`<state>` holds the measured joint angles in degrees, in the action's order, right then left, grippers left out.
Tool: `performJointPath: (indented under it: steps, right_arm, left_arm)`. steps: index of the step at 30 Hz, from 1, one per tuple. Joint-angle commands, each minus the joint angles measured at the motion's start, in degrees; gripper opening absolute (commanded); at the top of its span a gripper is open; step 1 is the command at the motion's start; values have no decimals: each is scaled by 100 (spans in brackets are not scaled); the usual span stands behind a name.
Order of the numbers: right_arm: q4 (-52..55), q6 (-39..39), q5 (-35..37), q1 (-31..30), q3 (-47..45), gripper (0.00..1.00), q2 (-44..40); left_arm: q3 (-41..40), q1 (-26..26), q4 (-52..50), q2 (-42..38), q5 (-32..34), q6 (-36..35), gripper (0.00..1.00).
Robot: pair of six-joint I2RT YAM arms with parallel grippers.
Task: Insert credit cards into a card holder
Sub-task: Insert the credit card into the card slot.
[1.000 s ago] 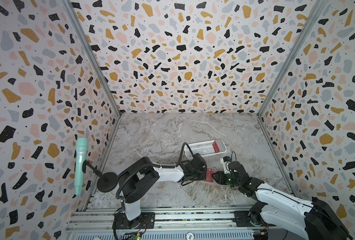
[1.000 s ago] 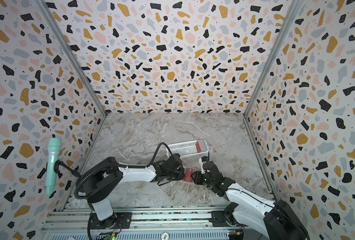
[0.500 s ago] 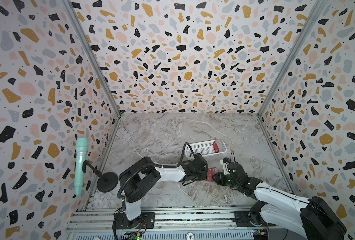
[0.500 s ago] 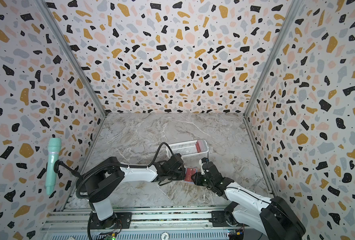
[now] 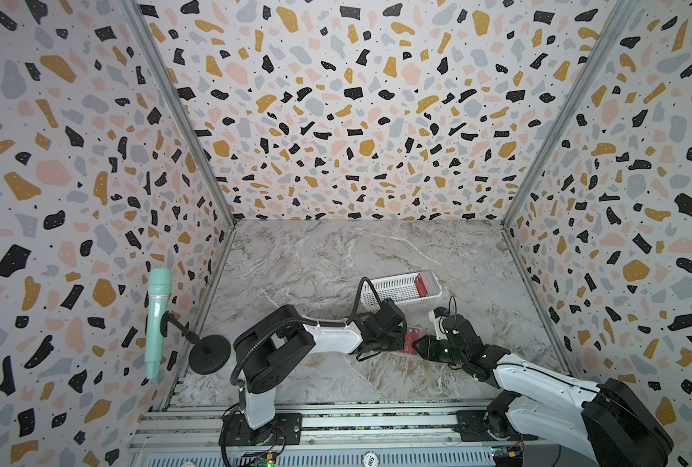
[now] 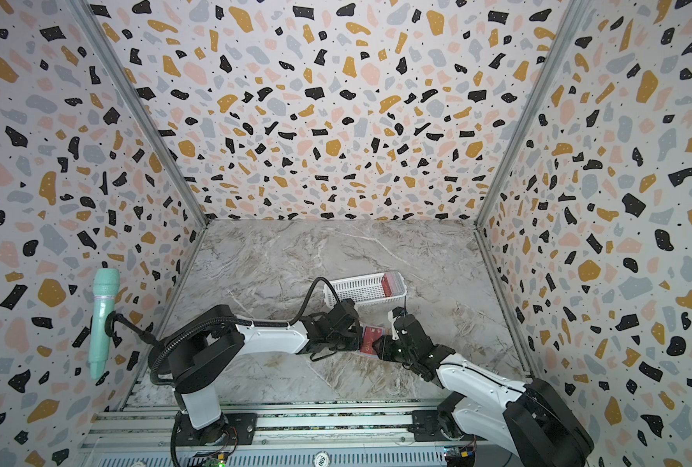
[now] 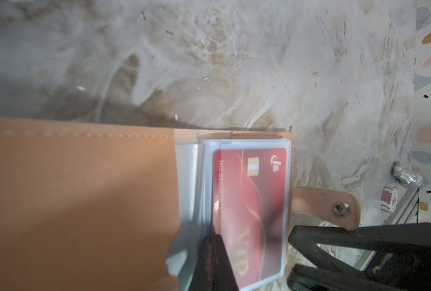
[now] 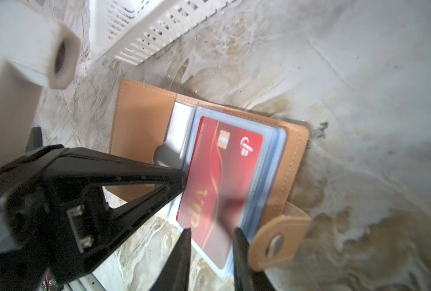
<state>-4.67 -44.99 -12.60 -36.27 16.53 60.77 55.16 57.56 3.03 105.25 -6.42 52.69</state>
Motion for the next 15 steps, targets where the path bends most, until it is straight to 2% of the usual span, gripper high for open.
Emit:
performJointPath:
  steps: [1,7,15]
  right_arm:
    - [132,-39,186,22,22,30,22]
    - [281,-55,309,23,34,30,26]
    - [-22,-36,82,21,-1,31,127]
  left_arm:
    - [-31,47,-259,171,-18,-35,0]
    - [-66,45,-294,171,26,0,0]
    - [-101,45,-303,171,36,29,0]
